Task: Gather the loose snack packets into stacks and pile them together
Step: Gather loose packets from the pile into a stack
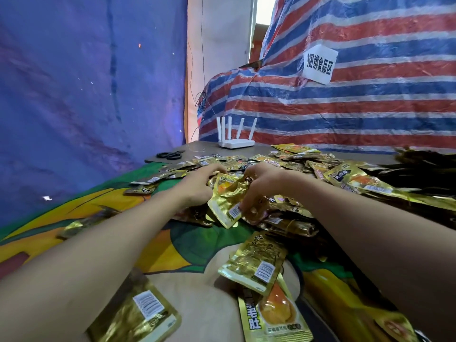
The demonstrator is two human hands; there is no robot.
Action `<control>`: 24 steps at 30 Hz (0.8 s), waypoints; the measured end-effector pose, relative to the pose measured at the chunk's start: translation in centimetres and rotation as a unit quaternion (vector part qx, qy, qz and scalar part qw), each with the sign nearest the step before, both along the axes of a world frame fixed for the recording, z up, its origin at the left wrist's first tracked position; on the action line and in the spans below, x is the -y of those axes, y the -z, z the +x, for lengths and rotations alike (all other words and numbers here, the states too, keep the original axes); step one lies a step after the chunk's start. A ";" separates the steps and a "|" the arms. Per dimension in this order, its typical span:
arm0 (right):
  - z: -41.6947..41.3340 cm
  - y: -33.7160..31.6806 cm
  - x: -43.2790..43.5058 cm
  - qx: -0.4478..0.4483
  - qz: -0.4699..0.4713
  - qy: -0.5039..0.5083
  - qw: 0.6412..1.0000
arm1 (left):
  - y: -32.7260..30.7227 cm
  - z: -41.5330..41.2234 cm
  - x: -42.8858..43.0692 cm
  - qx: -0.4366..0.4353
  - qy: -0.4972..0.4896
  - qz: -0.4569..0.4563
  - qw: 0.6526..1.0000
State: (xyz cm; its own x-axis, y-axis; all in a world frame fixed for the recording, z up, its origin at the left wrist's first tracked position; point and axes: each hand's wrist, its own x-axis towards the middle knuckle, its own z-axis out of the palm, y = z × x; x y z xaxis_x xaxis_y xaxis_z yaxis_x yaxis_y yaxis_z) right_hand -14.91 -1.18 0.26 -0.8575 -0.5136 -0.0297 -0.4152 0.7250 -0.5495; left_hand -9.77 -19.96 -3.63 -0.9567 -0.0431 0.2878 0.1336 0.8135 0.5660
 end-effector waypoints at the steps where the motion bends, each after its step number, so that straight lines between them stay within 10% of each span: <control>1: 0.4 -0.1 -0.2 0.013 -0.033 0.000 0.999 | -0.3 0.2 0.0 -0.010 0.004 0.044 0.999; 5: 1.3 0.1 -1.0 0.081 -0.180 0.009 0.980 | -1.7 2.1 -0.6 0.007 0.014 0.306 0.952; 12: 4.5 -0.1 -1.7 0.171 -0.351 0.021 0.920 | -2.5 5.4 -2.2 -0.006 0.119 0.628 0.769; 24: 9.8 0.5 -5.9 0.254 -0.535 0.092 0.800 | -2.4 9.0 -8.6 -0.027 0.059 0.612 0.789</control>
